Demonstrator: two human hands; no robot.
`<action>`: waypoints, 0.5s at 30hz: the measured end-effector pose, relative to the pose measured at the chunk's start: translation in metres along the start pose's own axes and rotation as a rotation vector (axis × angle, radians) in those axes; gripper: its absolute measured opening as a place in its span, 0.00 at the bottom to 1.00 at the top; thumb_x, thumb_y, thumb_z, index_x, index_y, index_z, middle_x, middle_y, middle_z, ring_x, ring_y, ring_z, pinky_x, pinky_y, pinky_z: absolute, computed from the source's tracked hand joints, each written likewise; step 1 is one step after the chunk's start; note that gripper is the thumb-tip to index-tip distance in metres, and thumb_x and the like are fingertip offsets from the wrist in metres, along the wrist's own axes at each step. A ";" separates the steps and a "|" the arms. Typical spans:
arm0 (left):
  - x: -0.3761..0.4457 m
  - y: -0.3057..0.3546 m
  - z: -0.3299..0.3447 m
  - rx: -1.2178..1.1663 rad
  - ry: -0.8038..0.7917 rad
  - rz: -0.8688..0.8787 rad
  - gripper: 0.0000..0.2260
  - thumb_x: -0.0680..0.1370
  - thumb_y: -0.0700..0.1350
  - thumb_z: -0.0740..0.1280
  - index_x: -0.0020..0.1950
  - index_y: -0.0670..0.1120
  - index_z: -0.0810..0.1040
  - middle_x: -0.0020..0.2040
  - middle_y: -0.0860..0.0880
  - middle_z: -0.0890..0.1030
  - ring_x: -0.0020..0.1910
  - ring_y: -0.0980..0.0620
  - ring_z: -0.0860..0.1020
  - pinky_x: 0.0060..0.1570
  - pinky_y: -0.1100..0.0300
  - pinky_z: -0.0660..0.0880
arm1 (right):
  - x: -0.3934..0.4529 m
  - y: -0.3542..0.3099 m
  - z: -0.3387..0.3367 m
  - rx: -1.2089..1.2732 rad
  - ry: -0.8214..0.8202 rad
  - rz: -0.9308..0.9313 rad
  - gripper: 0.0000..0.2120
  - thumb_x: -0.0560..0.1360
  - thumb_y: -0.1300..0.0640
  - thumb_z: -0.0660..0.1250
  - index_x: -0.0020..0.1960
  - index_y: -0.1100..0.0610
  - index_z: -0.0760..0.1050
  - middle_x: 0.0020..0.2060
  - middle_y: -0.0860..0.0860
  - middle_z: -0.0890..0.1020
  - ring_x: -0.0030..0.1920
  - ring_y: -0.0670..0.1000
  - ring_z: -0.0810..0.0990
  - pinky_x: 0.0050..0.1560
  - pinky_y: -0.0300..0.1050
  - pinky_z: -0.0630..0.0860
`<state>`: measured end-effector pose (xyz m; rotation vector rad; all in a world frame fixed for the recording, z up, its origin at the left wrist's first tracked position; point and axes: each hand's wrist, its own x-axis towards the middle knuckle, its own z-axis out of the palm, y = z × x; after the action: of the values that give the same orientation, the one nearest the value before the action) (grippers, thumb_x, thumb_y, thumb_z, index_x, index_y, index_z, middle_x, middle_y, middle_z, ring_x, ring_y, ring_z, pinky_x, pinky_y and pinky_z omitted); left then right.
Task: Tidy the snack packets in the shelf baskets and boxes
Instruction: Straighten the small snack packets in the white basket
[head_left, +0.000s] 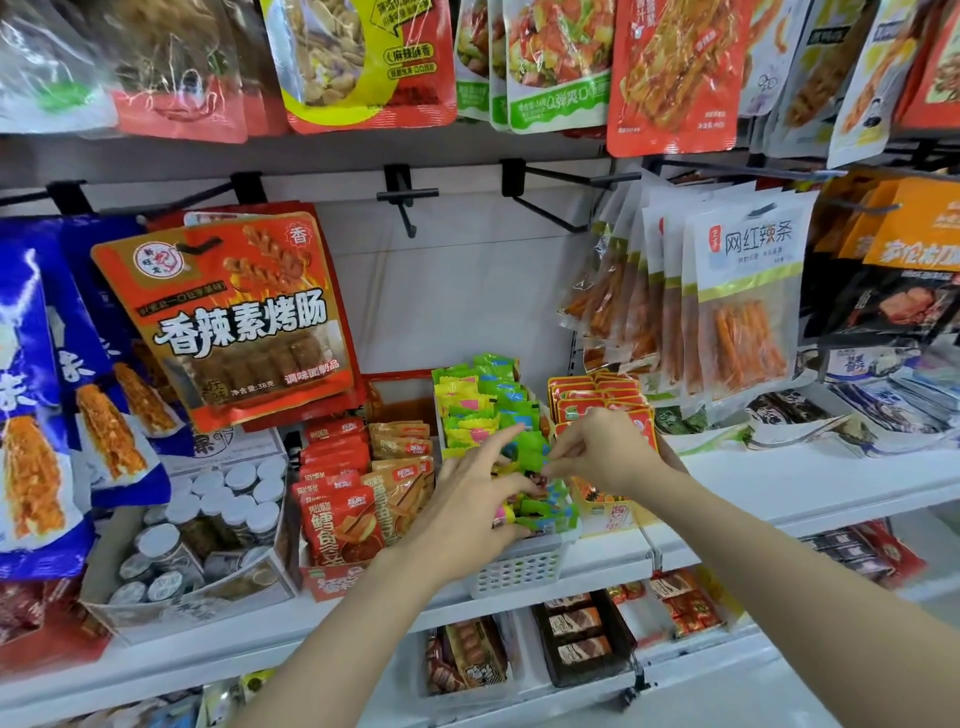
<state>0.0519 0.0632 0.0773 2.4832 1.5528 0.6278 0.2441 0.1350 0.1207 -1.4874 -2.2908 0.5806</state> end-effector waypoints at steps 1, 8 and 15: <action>0.000 0.000 0.000 0.006 -0.016 0.000 0.17 0.73 0.55 0.73 0.61 0.58 0.77 0.79 0.59 0.53 0.73 0.55 0.60 0.71 0.52 0.55 | -0.001 -0.001 0.004 0.003 -0.006 -0.001 0.06 0.69 0.54 0.77 0.43 0.55 0.86 0.40 0.50 0.86 0.39 0.44 0.82 0.43 0.36 0.79; 0.005 0.001 -0.002 0.053 -0.055 0.026 0.18 0.75 0.56 0.71 0.64 0.56 0.75 0.66 0.60 0.71 0.68 0.56 0.61 0.65 0.59 0.52 | 0.004 0.015 -0.012 0.044 0.118 0.034 0.08 0.74 0.48 0.73 0.44 0.53 0.86 0.36 0.45 0.84 0.35 0.42 0.80 0.34 0.32 0.75; 0.003 0.002 -0.002 0.085 -0.048 0.035 0.18 0.75 0.56 0.70 0.64 0.57 0.75 0.64 0.61 0.73 0.67 0.57 0.62 0.66 0.57 0.54 | 0.008 0.013 0.019 0.053 0.140 0.069 0.09 0.68 0.50 0.78 0.41 0.56 0.85 0.38 0.47 0.84 0.35 0.42 0.78 0.37 0.35 0.73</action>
<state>0.0541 0.0651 0.0807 2.5718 1.5536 0.5132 0.2419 0.1449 0.0984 -1.5367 -2.1100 0.5344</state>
